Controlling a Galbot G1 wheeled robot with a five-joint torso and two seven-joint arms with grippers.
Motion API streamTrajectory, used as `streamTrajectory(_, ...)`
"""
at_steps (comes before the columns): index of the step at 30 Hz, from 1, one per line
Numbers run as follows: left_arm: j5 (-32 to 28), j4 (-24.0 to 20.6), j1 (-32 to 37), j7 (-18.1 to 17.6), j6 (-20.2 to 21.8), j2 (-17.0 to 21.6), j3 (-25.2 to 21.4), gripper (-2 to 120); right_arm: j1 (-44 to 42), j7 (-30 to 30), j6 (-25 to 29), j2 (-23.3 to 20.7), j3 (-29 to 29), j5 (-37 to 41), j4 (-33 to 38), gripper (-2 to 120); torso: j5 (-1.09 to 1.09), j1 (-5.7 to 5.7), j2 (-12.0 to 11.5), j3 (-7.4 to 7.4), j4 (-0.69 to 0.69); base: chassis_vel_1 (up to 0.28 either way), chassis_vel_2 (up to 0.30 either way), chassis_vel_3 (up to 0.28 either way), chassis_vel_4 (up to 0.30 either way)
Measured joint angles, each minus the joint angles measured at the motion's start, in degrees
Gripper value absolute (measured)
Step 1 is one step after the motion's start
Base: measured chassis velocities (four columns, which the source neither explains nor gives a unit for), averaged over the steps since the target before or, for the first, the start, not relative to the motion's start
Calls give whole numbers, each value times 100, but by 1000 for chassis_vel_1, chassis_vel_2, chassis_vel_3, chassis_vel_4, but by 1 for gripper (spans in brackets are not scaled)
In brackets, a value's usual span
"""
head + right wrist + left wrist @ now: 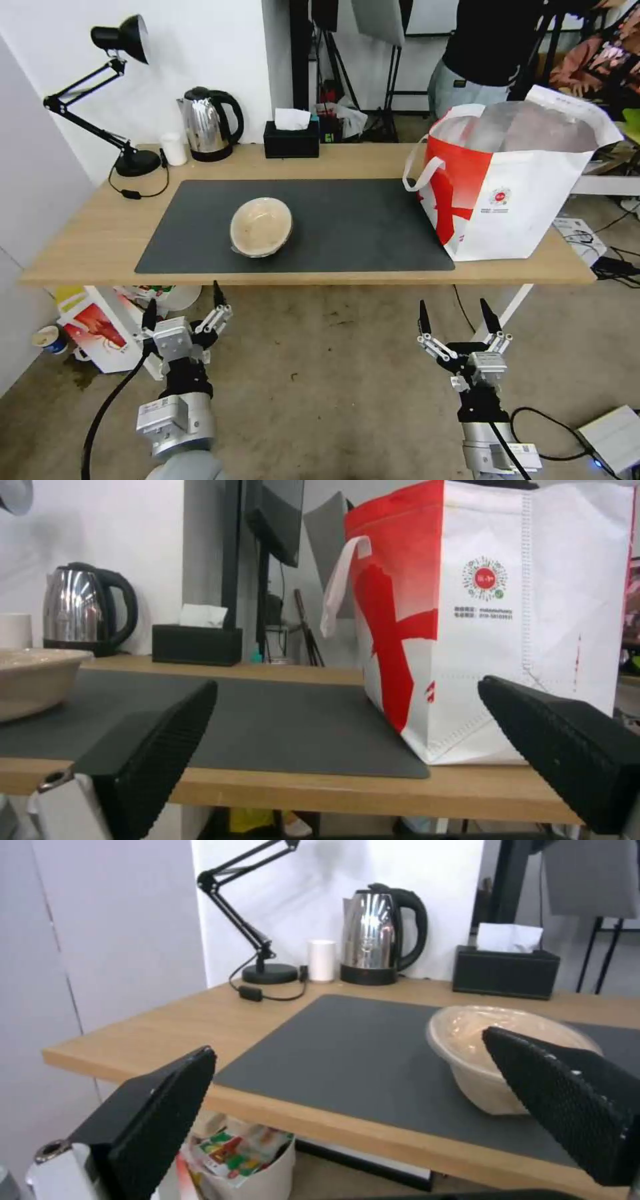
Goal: Pick up the trash from the table and place it into the takeout bag.
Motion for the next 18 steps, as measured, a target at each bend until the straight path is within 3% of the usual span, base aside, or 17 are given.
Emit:
streamTrajectory(9, -280, -158, 35, -39, 6, 41, 21, 100, 0, 0, 0, 0, 0, 0, 0, 100, -2, 0, 0, 0, 0, 0, 0, 0, 0)
streamTrajectory(13, -1316, -678, 174, 27, 21, 229, 41, 100, 0, 1, 0, 0, 0, 0, 0, 100, 0, 0, 0, 0, 0, 0, 0, 0, 0)
streamTrajectory(18, -1873, -760, 252, 69, 35, 328, 52, 100, 0, 0, 0, 0, 0, 0, 0, 100, -1, 0, 0, 0, 0, 0, 0, 0, 0)
